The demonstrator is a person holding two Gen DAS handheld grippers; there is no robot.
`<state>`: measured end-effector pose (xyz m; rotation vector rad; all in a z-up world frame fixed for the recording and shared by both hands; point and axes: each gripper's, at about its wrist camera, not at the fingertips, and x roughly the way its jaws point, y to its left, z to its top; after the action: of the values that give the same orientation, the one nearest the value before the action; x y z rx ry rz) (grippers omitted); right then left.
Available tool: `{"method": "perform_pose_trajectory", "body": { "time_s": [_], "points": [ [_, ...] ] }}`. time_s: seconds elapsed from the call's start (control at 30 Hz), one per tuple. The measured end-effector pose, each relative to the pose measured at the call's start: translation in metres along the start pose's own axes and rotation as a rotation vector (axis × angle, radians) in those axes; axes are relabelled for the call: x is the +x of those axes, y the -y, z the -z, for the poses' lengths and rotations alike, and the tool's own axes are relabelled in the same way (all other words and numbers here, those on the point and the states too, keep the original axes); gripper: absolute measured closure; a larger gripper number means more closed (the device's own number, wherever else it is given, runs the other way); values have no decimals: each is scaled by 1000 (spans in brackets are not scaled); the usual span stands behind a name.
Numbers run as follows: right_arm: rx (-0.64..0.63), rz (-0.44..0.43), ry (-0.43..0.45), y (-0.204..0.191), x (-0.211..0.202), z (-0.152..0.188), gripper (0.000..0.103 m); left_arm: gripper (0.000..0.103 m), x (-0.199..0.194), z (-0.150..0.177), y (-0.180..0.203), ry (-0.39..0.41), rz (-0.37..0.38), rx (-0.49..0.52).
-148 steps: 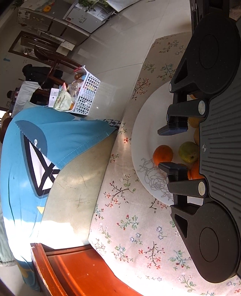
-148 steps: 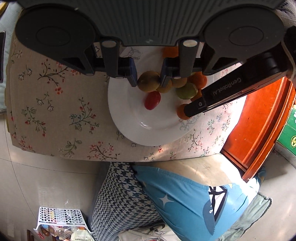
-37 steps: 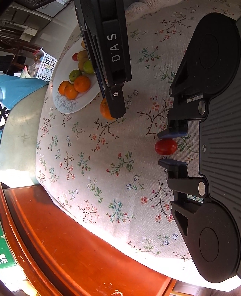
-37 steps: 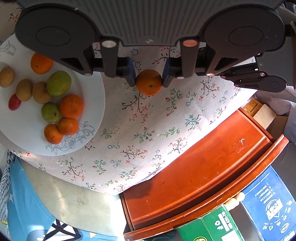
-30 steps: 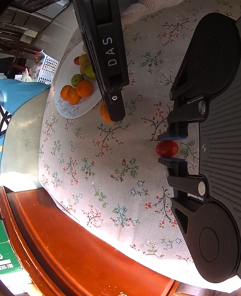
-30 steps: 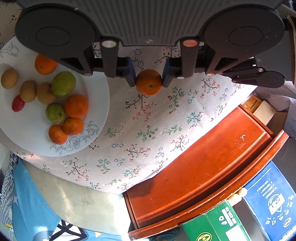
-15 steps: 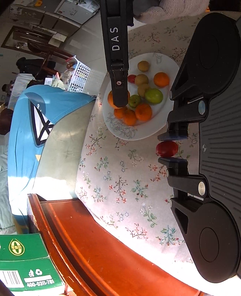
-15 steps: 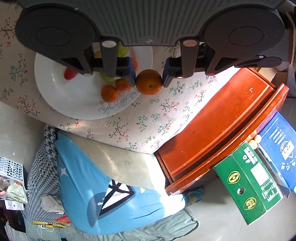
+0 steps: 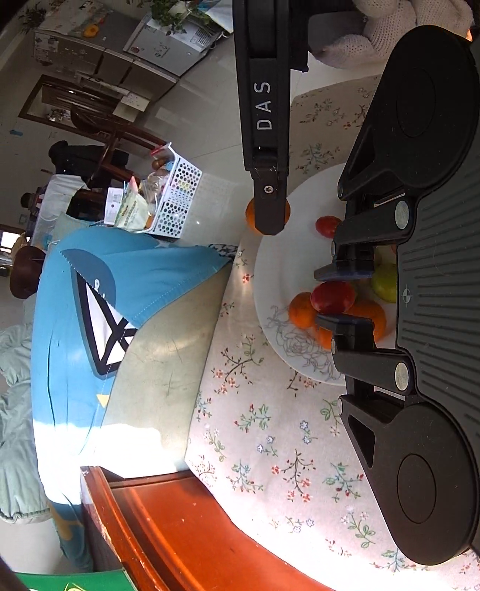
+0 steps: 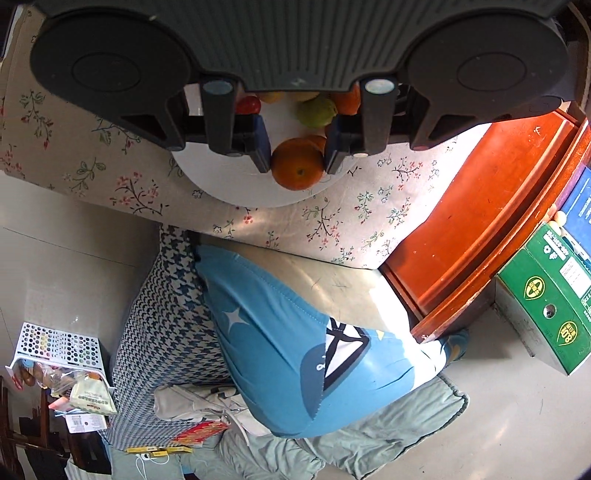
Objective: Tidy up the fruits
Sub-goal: 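Carry the orange and tomato onto the white plate and open both tools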
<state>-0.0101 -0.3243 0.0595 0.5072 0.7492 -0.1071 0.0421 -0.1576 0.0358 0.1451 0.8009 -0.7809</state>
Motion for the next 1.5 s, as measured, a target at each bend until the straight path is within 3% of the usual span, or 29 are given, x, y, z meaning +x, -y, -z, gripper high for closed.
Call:
{"method": "perform_pose_trajectory", "body": {
  "time_s": [0.4,0.67,0.73,0.87,0.93,0.97,1.07,1.17,1.5],
  "points": [
    [71,55,-50,21,20,4,71,87,41,4,19,-21,14,44],
    [99,52,-73,24,27,7,69,81,41,6,25,-22,-4,63],
    [98,47,-63,23,24,5,68,73,37,6,27,-28,-15,68],
    [105,42,-38,20,15,1,66,65,28,4,29,-55,-52,59],
    [114,40,-30,19,10,0,60,48,21,3,29,-61,-67,42],
    [117,44,-29,18,8,0,58,45,18,3,29,-65,-76,36],
    [108,81,-35,14,1,3,57,44,7,3,31,-72,-92,28],
    [100,117,-39,10,-7,6,56,36,0,3,31,-91,-106,9],
    [107,201,2,0,-34,18,42,24,-22,14,26,-130,-181,-11]
  ]
}}
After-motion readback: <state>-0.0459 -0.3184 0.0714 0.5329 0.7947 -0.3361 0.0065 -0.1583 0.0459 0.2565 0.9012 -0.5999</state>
